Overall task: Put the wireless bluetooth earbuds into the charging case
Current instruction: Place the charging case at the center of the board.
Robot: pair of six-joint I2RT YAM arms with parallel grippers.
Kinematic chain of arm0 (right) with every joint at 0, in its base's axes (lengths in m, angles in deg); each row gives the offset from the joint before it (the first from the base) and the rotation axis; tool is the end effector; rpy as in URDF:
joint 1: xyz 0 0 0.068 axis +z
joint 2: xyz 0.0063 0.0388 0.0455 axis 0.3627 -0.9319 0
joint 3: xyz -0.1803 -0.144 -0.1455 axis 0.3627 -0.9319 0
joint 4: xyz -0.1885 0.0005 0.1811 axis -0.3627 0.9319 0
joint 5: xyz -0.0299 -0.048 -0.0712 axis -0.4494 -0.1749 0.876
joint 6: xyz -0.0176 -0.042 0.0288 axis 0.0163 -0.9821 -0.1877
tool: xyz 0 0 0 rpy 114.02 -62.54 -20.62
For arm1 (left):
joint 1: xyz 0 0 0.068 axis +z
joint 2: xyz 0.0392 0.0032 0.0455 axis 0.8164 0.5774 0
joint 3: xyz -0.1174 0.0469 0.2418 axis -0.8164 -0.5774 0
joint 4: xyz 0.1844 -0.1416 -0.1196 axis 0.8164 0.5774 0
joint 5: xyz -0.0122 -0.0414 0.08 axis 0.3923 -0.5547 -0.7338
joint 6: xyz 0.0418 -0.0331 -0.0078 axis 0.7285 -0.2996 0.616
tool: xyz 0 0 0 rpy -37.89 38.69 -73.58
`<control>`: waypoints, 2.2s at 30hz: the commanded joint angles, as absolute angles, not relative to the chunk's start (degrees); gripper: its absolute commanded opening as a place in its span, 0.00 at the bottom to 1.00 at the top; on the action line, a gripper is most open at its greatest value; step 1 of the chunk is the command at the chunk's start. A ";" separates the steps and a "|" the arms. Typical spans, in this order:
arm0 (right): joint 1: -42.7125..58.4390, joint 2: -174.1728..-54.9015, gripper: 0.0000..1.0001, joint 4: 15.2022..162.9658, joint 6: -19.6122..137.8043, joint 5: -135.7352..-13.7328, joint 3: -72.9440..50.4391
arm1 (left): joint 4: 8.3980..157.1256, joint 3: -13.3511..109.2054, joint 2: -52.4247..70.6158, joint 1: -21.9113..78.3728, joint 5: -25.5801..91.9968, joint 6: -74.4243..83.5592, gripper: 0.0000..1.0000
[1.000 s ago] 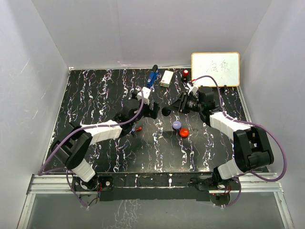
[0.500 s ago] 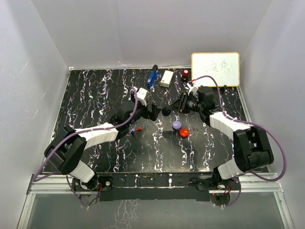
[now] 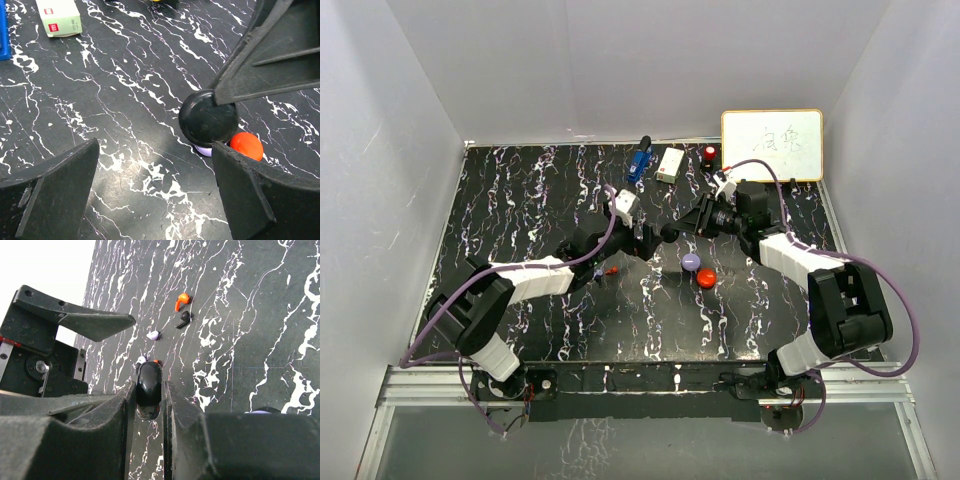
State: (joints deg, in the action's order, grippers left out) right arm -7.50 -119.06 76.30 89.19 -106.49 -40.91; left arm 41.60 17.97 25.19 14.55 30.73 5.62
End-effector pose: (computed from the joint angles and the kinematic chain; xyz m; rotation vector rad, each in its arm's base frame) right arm 0.3023 0.0973 0.2199 -0.0265 2.1657 1.2350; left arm 0.2582 -0.2227 0.2195 0.5185 1.6519 -0.7455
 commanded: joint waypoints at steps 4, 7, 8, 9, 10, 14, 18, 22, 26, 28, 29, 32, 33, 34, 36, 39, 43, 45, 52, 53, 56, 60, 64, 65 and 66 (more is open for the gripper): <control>-7.41 -120.90 0.00 76.84 89.63 -104.23 -36.09 | 40.00 18.16 23.65 13.02 32.84 12.01 0.95; -7.41 -121.39 0.00 78.01 89.87 -103.71 -34.73 | 40.16 18.09 24.05 11.21 30.77 16.84 0.99; -7.44 -121.55 0.00 78.36 89.95 -103.54 -34.29 | 40.04 18.10 24.32 10.61 29.56 18.38 0.99; -7.31 -121.70 0.00 78.83 89.93 -103.34 -33.85 | 40.04 18.14 24.57 9.98 28.36 19.59 0.99; -7.29 -121.89 0.00 79.30 89.98 -103.12 -33.50 | 40.17 18.17 24.76 9.53 27.06 20.47 0.99; -6.77 -123.06 0.00 84.17 87.73 -100.00 -30.88 | 41.24 18.76 24.99 8.86 22.57 21.32 0.99; -5.41 -125.32 0.00 91.61 81.66 -92.08 -27.47 | 41.97 17.88 23.39 8.88 17.03 19.83 0.99; -2.92 -126.13 0.00 95.77 76.10 -78.82 -25.75 | 42.04 15.97 20.77 8.85 11.05 16.58 0.99; -0.14 -127.53 0.00 97.93 72.86 -69.12 -24.10 | 45.51 15.50 17.93 8.85 5.65 14.50 0.98; 1.12 -128.06 0.00 98.76 72.09 -64.55 -23.31 | 48.05 15.81 16.60 8.94 2.96 13.56 0.98; 1.86 -128.12 0.00 99.03 71.64 -62.07 -23.03 | 49.48 16.09 15.98 8.96 0.86 13.02 0.99; 4.24 -128.64 0.00 99.91 70.24 -54.06 -21.76 | 52.99 16.51 14.16 9.59 -1.57 10.93 0.99; 5.18 -129.14 0.00 100.88 69.67 -51.35 -20.97 | 54.25 16.73 13.66 9.93 -2.00 9.88 0.99; 6.11 -129.84 0.00 101.83 69.17 -48.88 -19.83 | 55.43 16.89 13.11 10.37 -2.25 8.96 0.99; 8.22 -131.68 0.00 103.18 68.33 -44.25 -18.41 | 57.24 16.87 12.36 11.25 -2.38 7.31 0.99; 10.18 -134.69 0.00 103.91 67.25 -39.74 -16.89 | 58.39 16.50 12.35 12.35 -2.21 5.76 0.99; 11.98 -138.85 0.00 106.03 66.72 -35.84 -14.12 | 59.87 16.47 12.33 13.63 -1.97 4.54 0.99; 12.88 -140.64 0.00 107.59 66.80 -34.23 -12.48 | 60.20 16.37 12.35 14.08 -1.73 4.10 0.99; 15.91 -145.31 0.00 110.34 66.74 -32.52 -7.43 | 60.68 15.94 12.33 15.34 -0.81 2.67 0.98; 16.16 -145.67 0.00 110.43 66.96 -33.58 -7.02 | 60.69 15.84 12.35 15.50 -0.73 2.50 0.98; 16.44 -146.36 0.06 110.35 67.94 -38.25 -6.15 | 61.07 15.69 12.35 15.95 -0.67 2.20 0.98; 16.55 -145.54 0.21 108.35 68.91 -44.13 -6.44 | 61.60 15.21 10.54 16.67 0.01 1.36 0.99; 16.50 -144.21 0.39 106.63 69.32 -48.25 -6.96 | 62.45 15.12 10.42 17.79 1.87 -0.14 0.99; 16.45 -143.94 0.42 106.15 69.30 -49.27 -7.18 | 62.65 15.25 10.46 18.03 2.29 -0.38 0.98; 16.48 -143.67 0.46 105.58 69.34 -50.12 -7.35 | 62.71 15.24 10.50 18.22 2.54 -0.52 0.98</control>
